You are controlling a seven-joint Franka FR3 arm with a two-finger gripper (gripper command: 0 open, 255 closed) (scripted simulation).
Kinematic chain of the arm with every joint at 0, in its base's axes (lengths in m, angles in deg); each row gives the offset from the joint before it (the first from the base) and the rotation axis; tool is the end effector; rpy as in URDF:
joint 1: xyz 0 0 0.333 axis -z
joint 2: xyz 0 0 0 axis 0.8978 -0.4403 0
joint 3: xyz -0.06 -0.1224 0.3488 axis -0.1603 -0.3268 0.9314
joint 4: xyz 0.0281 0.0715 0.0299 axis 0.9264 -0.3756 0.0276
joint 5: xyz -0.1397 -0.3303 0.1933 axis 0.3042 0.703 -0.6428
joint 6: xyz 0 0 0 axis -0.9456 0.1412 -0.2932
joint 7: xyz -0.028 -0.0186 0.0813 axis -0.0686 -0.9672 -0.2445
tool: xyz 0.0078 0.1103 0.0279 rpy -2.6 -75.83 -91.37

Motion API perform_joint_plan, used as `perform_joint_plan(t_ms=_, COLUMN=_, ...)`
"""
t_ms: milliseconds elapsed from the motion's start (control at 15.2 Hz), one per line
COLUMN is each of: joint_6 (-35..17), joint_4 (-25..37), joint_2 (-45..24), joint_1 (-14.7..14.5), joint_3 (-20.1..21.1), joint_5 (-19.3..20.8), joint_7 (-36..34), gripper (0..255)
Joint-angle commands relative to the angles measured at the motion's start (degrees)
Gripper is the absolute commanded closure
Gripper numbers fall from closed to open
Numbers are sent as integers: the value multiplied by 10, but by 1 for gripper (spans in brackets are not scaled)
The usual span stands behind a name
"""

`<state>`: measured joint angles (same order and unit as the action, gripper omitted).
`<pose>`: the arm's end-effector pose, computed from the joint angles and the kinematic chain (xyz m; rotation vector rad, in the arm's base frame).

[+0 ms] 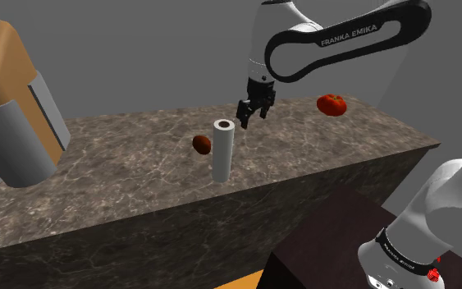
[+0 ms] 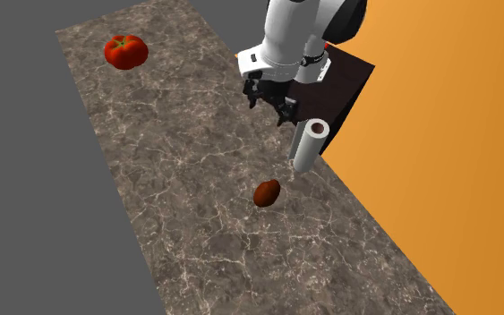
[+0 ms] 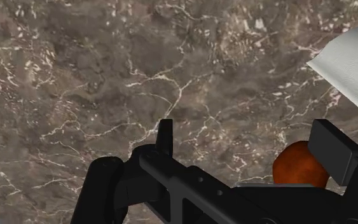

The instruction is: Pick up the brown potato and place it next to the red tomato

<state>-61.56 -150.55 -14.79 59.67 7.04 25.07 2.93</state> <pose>0.5109 0.1412 0.5088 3.0623 0.0628 0.1203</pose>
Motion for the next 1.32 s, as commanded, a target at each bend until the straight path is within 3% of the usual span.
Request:
perform_joint_plan(t_ms=0, joint_6=-15, joint_4=26, joint_2=-40, joint_1=-5, joint_3=8, joint_5=11, joint_7=-14, gripper=0)
perform_joint_plan(t_ms=462, joint_6=-40, joint_4=150, joint_2=-190, joint_1=-29, joint_3=23, joint_5=59, joint_7=-58, gripper=0)
perform_joint_plan(t_ms=924, joint_6=-30, joint_4=318, joint_2=-348, joint_1=-70, joint_3=20, joint_5=103, joint_7=-84, gripper=0)
perform_joint_plan(t_ms=1254, joint_6=-52, joint_4=311, joint_2=-363, joint_1=-70, joint_3=17, joint_5=109, joint_7=-87, gripper=0)
